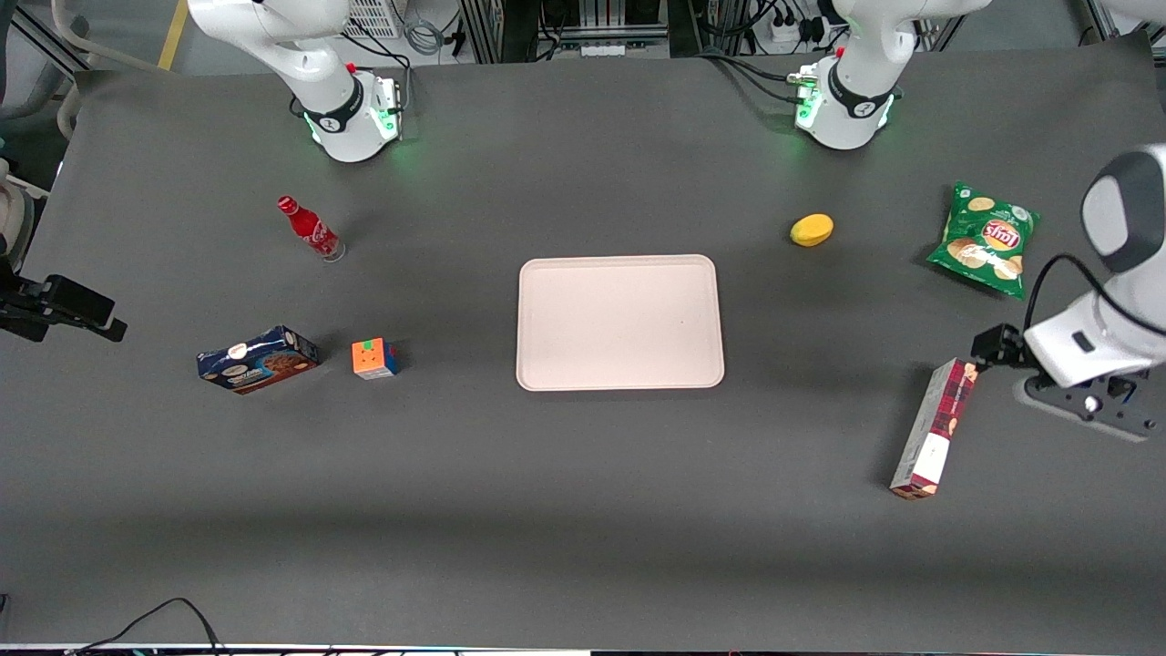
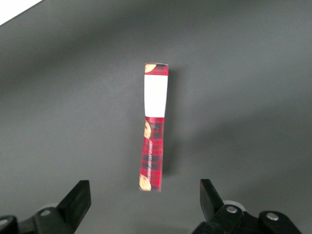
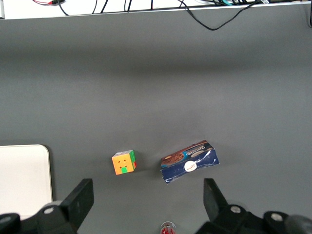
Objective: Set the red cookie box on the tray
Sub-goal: 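Lower the left gripper and close it on the cookie box's end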
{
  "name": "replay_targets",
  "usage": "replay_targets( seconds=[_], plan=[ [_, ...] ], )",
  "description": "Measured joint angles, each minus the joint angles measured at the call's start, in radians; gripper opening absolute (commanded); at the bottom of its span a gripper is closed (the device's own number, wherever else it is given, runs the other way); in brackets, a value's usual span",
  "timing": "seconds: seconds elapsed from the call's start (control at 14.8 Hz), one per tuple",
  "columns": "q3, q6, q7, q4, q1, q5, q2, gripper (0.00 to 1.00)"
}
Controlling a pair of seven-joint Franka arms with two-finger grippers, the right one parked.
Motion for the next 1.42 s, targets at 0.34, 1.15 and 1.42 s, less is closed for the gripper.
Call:
replay_targets(
  seconds=[0.34,1.15,1.42],
  plan=[
    [0.0,0.168,0.067,-0.049,0.025,0.0,0.111,1.0],
    [-0.002,0.476,0.074,-0.13,0.026,-0.005,0.297,1.0],
    [-0.002,0.494,0.074,-0.13,0.026,-0.007,0.313,0.44]
  ],
)
